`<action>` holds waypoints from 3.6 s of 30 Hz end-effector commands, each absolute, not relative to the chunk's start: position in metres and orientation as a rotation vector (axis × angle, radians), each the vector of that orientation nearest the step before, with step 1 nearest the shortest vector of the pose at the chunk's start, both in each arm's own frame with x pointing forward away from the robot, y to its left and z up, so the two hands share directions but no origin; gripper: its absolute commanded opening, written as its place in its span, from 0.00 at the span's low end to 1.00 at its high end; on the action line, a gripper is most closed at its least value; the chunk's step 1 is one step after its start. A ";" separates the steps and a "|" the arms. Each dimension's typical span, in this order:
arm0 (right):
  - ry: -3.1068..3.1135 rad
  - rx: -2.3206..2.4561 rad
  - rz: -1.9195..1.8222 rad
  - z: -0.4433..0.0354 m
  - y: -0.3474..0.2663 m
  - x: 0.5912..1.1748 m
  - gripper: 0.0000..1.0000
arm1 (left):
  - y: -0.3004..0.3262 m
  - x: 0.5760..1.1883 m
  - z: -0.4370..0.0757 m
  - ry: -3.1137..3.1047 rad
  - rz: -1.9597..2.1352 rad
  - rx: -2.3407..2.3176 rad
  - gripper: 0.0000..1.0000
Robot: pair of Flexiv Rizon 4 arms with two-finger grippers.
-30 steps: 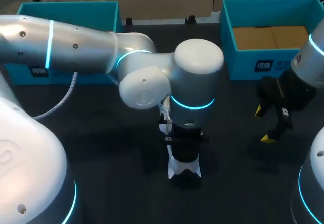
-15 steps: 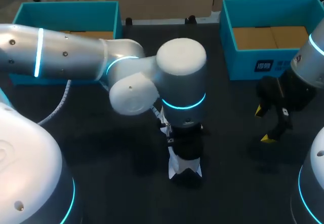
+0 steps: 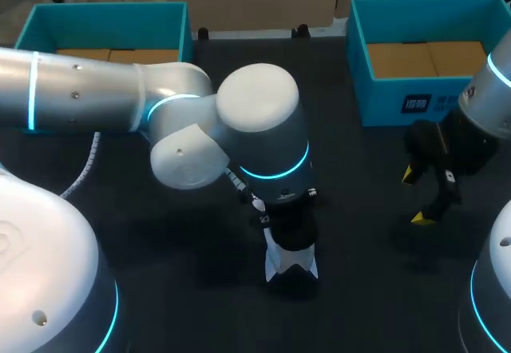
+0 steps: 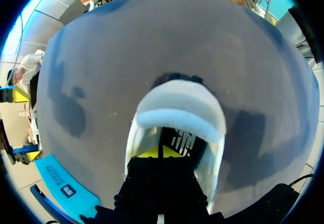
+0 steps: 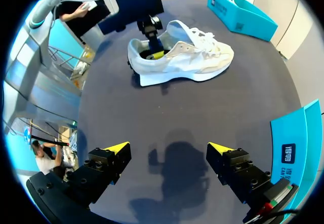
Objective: Take the shoe out of the shoebox, open the shoe tongue, remove and reinsert the insole, then place the shoe into the shoebox
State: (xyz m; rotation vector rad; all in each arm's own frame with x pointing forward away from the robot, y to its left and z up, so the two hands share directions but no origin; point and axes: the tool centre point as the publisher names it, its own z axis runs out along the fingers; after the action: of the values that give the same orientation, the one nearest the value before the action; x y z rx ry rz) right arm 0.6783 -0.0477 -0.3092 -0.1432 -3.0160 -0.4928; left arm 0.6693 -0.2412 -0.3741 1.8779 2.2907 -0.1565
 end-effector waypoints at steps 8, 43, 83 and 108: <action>-3.018 -0.143 -0.492 -0.310 -0.048 0.677 1.00 | -0.236 0.672 -0.356 2.266 -0.097 1.987 0.00; -3.018 -0.143 -0.492 -0.310 -0.048 0.677 1.00 | -0.220 0.687 -0.359 2.334 -0.018 1.964 1.00; -3.018 -0.143 -0.492 -0.310 -0.048 0.677 1.00 | -0.220 0.708 -0.343 2.361 -0.023 1.947 1.00; -3.018 -0.143 -0.492 -0.310 -0.048 0.677 1.00 | -0.215 0.763 -0.313 2.386 0.045 1.857 0.98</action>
State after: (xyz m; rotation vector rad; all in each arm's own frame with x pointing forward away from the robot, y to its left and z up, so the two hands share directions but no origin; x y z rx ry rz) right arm 0.6783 -0.0477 -0.3092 -0.1431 -3.0160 -0.4929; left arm 0.7581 -0.2169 -0.3202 1.8531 2.3834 0.0481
